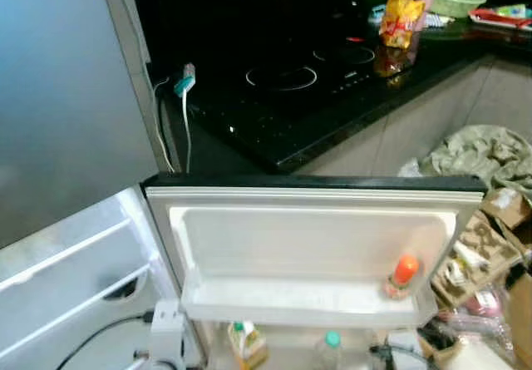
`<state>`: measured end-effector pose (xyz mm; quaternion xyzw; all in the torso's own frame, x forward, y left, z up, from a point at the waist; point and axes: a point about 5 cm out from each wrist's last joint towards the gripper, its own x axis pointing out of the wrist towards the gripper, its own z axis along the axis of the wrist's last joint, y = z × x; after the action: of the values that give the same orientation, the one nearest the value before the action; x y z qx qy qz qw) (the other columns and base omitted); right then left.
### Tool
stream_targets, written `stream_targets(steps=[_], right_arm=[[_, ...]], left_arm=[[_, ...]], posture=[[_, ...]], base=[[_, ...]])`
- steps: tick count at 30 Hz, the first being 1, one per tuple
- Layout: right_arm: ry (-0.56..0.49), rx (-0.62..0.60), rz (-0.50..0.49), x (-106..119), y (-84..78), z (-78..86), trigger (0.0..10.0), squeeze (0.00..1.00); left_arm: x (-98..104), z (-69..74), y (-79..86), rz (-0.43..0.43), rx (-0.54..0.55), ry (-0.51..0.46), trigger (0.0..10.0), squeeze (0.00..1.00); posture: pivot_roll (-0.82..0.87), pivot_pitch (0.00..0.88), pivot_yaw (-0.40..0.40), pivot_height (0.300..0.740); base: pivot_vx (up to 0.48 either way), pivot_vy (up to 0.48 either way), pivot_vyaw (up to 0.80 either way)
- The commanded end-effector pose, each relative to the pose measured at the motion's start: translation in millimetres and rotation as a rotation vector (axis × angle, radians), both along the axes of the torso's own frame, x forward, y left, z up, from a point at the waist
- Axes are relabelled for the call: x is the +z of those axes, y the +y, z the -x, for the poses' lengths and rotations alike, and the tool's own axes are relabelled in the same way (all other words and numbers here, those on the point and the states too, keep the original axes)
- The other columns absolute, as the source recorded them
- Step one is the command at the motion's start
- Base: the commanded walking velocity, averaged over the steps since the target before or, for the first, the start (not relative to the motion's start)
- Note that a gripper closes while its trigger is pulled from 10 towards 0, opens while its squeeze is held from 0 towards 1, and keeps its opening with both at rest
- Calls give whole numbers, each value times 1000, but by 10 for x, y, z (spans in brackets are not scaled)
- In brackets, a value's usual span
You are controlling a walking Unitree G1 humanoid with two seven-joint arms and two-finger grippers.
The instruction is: Restocking fridge
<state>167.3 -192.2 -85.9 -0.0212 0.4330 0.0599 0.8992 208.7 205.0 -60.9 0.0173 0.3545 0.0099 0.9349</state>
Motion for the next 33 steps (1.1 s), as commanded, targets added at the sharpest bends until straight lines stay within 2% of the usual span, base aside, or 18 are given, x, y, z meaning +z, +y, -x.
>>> stream_targets(steps=[1, 6, 11, 15, 16, 18, 25, 27, 30, 33], right_arm=[[6, -5, 3, 3, -44, 4, 10000, 0], [-31, 7, -88, 50, -43, -55, 10000, 0], [-71, 34, -110, 85, -86, -67, 10000, 0], [-22, 57, 40, 58, -239, 2, 10000, 0], [-22, 57, 40, 58, -239, 2, 10000, 0], [19, -10, 94, 42, -343, 39, 10000, 0], [125, -81, 148, 0, -471, 138, 10000, 0], [178, -124, 220, -20, -566, 226, 10000, 0], [227, -160, 258, -42, -595, 286, 10000, 0], [253, -184, 254, -62, -582, 323, 10000, 0]], left_arm=[[7, -61, -225, 16, -109, -9, 10000, 0], [7, -50, -208, 45, -57, -24, 10000, 0], [10, -46, -203, 51, -56, -34, 10000, 0], [-1, -35, -192, 43, -60, -20, 10000, 0], [-1, -35, -192, 43, -60, -20, 10000, 0], [-9, -34, -188, 35, -60, -5, 10000, 0], [-10, -40, -180, 26, -69, 6, 10000, 0], [-14, -33, -159, 18, -78, 15, 10000, 0], [-14, -31, -149, 17, -78, 16, 10000, 0], [-13, -30, -146, 18, -78, 15, 10000, 0]], posture=[[-59, 34, 5, 726], [-60, 37, 4, 726], [-66, 35, 5, 726], [-72, 33, 7, 726], [-72, 33, 7, 726], [-73, 29, 9, 726], [-77, 20, 19, 726], [-78, 14, 26, 726], [-78, 14, 26, 726], [-77, 12, 30, 726]], base=[[0, -394, 0], [0, -52, 0], [0, 0, 0], [0, 0, 0], [0, 0, 0], [0, 0, 0], [0, 0, 0], [0, 0, 0], [0, 0, 0], [0, 0, 0]])
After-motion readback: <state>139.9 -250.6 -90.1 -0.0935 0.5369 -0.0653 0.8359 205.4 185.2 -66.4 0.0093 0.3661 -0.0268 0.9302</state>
